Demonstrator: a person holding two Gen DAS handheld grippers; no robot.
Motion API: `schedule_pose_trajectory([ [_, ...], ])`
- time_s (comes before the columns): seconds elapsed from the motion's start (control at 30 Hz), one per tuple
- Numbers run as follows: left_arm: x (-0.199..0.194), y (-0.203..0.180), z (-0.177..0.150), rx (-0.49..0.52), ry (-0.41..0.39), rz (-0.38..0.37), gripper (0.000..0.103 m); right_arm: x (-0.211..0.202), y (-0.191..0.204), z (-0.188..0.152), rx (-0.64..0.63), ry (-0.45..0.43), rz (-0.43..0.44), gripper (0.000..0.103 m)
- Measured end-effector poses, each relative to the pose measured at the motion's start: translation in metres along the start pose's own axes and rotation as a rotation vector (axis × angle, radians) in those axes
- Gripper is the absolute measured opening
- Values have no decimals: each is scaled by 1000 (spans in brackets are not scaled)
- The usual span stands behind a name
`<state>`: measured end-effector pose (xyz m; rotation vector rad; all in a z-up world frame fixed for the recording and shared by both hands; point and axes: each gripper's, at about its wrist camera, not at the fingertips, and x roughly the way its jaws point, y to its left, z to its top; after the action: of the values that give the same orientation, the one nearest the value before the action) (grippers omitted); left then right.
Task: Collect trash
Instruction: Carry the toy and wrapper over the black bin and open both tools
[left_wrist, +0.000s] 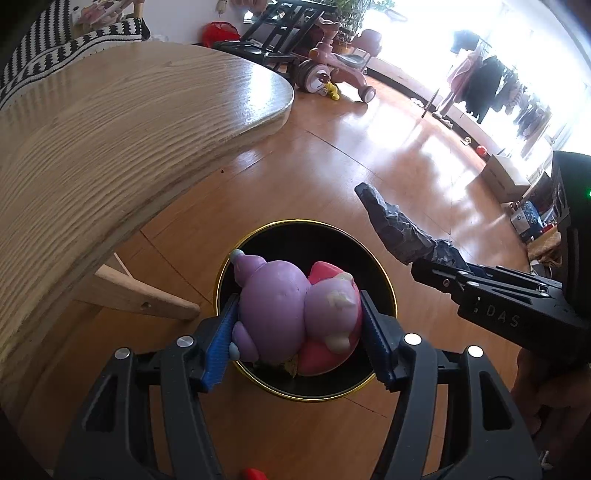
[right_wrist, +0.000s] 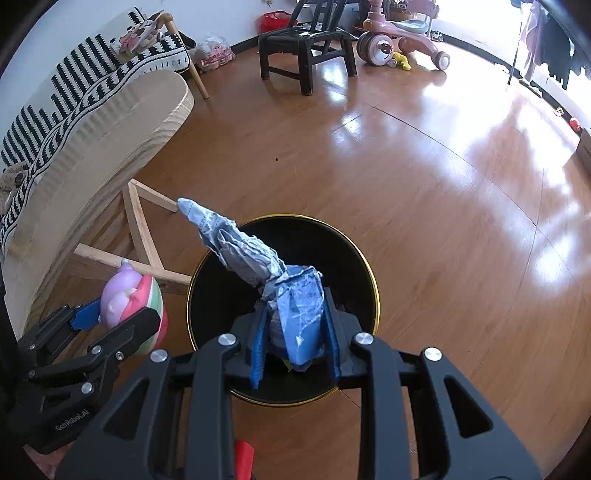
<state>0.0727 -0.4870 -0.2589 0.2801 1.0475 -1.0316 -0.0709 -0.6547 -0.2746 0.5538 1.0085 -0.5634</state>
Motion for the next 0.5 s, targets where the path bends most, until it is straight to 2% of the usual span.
schedule_pose_trajectory([
  [0.27,2,2,1,-6,4,5,65,2,-4,1,7,9,4,28],
  [0.37,3,1,2,-9,8,1,70,2,-8,3,12,8,2,48],
  [0.43,4,1,2,-5,7,2,76,0,-10,4,17,-3,2,56],
  [0.5,3,1,3,-4,1,5,81,-1,-12,4,22,-8,2,58],
])
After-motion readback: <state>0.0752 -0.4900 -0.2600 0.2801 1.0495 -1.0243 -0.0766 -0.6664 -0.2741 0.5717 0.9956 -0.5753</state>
